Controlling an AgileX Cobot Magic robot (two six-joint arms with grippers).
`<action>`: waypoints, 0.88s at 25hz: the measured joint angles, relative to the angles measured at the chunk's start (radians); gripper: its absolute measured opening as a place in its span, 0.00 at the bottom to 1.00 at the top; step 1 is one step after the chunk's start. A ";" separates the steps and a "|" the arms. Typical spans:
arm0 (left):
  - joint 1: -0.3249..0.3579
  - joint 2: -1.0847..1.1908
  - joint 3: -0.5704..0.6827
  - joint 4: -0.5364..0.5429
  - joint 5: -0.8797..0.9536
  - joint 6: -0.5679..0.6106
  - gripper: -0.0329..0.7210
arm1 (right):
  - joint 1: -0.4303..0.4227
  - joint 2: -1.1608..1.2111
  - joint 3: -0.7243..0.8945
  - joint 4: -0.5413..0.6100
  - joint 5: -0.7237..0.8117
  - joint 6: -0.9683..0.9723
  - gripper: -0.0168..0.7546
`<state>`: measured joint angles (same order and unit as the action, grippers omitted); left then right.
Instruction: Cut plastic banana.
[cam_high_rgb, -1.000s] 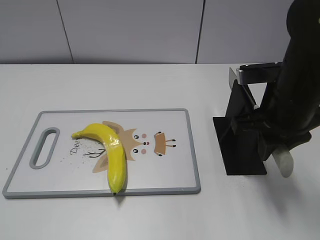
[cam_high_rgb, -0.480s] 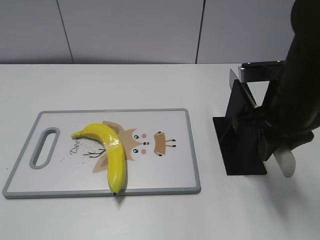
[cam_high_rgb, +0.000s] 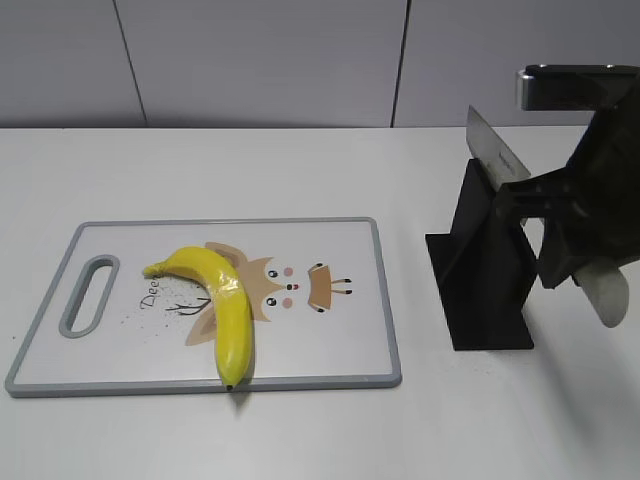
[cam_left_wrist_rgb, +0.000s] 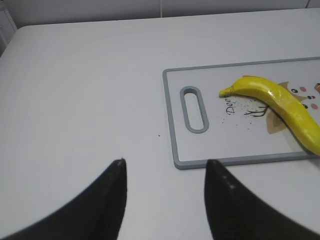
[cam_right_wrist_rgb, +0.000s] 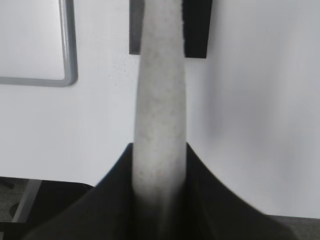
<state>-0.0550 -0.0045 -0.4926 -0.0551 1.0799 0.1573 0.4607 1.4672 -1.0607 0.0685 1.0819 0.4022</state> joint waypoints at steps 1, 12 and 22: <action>0.000 0.000 0.000 0.000 0.000 0.000 0.69 | 0.000 -0.014 0.000 -0.001 0.000 0.000 0.27; 0.000 0.000 0.000 0.000 -0.005 0.000 0.69 | 0.000 -0.102 -0.007 -0.005 -0.007 -0.071 0.27; -0.001 0.157 -0.050 0.000 -0.164 0.000 0.69 | 0.000 -0.102 -0.143 -0.001 -0.053 -0.402 0.27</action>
<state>-0.0562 0.1525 -0.5425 -0.0555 0.9154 0.1573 0.4607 1.3656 -1.2032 0.0672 1.0291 0.0000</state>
